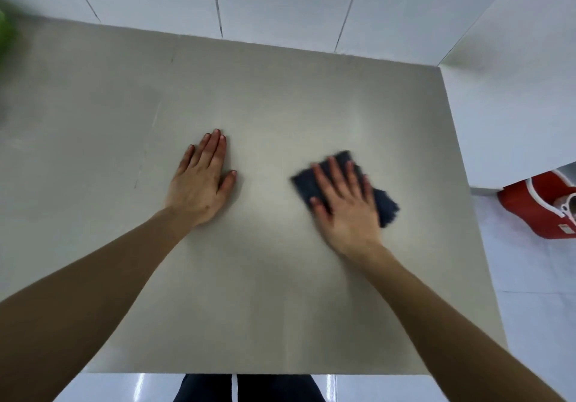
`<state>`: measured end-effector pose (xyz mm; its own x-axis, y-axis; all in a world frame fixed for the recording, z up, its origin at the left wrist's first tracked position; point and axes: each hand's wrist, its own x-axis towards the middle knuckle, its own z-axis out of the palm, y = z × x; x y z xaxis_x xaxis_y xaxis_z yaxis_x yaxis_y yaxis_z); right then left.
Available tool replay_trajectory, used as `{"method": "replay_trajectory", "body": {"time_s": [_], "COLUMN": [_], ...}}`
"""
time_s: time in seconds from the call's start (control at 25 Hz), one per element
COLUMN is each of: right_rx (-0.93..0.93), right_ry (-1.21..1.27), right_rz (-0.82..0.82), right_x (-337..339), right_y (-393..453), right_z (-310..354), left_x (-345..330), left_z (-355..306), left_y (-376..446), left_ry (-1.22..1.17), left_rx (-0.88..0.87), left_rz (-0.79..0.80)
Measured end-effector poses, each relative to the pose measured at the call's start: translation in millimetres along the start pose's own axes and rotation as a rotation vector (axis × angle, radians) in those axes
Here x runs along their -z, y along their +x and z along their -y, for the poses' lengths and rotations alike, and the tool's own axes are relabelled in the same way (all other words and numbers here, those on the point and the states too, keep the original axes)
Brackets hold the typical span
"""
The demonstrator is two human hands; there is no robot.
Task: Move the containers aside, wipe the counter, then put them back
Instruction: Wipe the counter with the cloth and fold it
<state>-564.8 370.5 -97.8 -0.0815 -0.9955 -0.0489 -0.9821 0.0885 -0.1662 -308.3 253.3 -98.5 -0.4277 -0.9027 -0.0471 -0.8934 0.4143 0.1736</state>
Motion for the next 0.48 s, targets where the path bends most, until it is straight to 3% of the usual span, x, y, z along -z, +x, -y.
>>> {"method": "replay_trajectory", "body": {"time_s": [0.24, 0.36, 0.48], "right_rx": [-0.457, -0.628, -0.694], "right_ry": [0.004, 0.045, 0.111], "right_rz": [-0.051, -0.078, -0.102], "right_x": [29.9, 37.1, 37.2], "right_y": [80.9, 153.6, 220.9], "right_z": [-127.4, -143.7, -119.5], "left_x": [7.9, 0.7, -1.2], "left_z": [29.5, 27.8, 28.6], "left_y": [47.9, 49.7, 50.8], "left_ry": [0.029, 0.055, 0.06], "left_rx": [0.094, 0.104, 0.094], "left_rz": [-0.032, -0.051, -0.073]}}
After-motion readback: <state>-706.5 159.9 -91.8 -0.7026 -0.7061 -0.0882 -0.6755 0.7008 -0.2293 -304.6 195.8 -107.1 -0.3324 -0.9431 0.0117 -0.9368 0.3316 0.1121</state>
